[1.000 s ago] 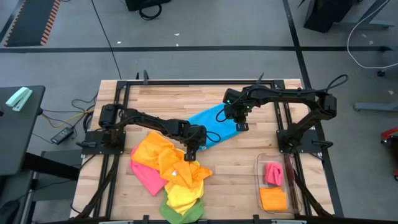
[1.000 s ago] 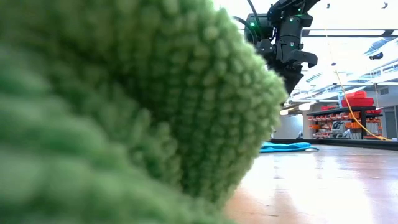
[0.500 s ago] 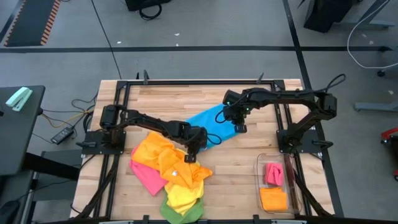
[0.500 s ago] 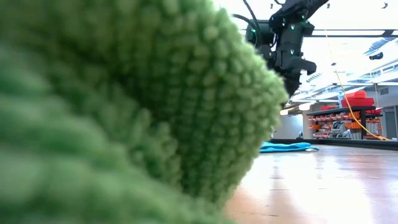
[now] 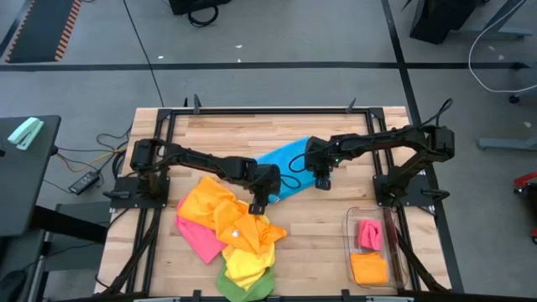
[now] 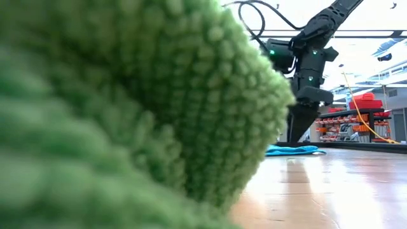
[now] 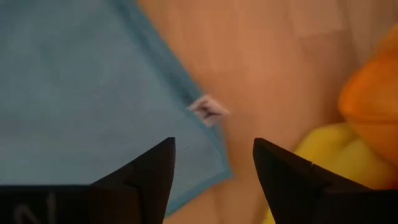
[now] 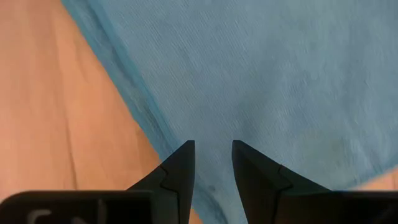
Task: Fold microfiber towels
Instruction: Fold the blue towel
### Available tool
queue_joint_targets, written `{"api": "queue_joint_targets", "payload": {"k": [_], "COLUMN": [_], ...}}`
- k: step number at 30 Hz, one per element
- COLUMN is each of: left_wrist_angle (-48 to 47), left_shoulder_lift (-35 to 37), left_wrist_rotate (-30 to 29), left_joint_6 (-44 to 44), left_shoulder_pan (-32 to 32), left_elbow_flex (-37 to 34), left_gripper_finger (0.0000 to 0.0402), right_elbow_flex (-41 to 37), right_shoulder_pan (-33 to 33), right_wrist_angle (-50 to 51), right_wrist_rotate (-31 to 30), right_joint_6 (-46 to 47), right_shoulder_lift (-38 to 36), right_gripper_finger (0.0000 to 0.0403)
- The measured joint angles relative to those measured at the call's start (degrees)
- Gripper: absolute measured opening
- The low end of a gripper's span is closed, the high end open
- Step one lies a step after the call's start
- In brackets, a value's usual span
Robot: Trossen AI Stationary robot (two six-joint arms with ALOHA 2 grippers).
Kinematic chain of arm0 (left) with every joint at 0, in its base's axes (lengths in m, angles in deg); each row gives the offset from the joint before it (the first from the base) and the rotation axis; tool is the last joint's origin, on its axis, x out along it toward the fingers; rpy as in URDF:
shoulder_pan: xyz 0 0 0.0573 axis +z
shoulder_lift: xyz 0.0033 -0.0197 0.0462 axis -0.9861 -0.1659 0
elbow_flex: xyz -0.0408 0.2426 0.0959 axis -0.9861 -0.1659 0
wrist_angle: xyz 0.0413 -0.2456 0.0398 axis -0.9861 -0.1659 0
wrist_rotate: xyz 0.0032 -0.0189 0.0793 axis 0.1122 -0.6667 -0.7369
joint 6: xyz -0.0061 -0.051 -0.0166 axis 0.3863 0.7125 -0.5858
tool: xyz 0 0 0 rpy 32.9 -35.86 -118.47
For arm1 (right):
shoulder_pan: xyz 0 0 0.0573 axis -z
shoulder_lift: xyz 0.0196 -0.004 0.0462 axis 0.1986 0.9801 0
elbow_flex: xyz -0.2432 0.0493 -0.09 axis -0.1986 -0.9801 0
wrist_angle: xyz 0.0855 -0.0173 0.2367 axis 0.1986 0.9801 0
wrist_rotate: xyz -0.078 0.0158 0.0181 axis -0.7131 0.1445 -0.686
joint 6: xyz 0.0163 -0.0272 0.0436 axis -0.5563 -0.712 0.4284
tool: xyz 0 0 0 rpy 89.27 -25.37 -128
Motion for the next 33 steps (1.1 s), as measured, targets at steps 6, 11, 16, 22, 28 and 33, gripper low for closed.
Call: {"api": "queue_joint_targets", "payload": {"k": [6,11,16,22,28,33], "left_wrist_angle": [-1.9,-4.2,-7.4,-8.1,-8.3,-8.6], "left_shoulder_lift": [-0.1,-0.2,-1.9,-4.3,-4.3,-4.0], "left_wrist_rotate": [-3.7,-6.0,-6.2,-5.9,-6.2,-6.1], "left_joint_6": [-0.2,-0.2,-1.5,-2.3,-2.3,-3.0], "left_shoulder_pan": [4.7,8.2,10.2,11.3,10.7,10.2], "left_elbow_flex": [-0.3,-1.0,-1.1,-0.9,-0.9,-0.9], "left_gripper_finger": [0.0198,0.0179,0.0172,0.0171,0.0156,0.0139], "right_elbow_flex": [0.0,0.0,0.0,0.0,0.0,0.4], "right_shoulder_pan": [0.0,0.0,-0.1,-0.1,-0.1,0.4], "right_wrist_angle": [3.6,3.2,4.4,7.2,10.0,11.8], "right_wrist_rotate": [-2.3,-4.4,-4.5,-4.5,-4.5,-4.5], "right_joint_6": [2.8,5.8,7.0,8.0,8.5,8.0], "right_shoulder_lift": [0.0,0.9,1.3,1.3,1.3,1.1], "right_gripper_finger": [0.0116,0.0116,0.0116,0.0115,0.0115,0.0115]}}
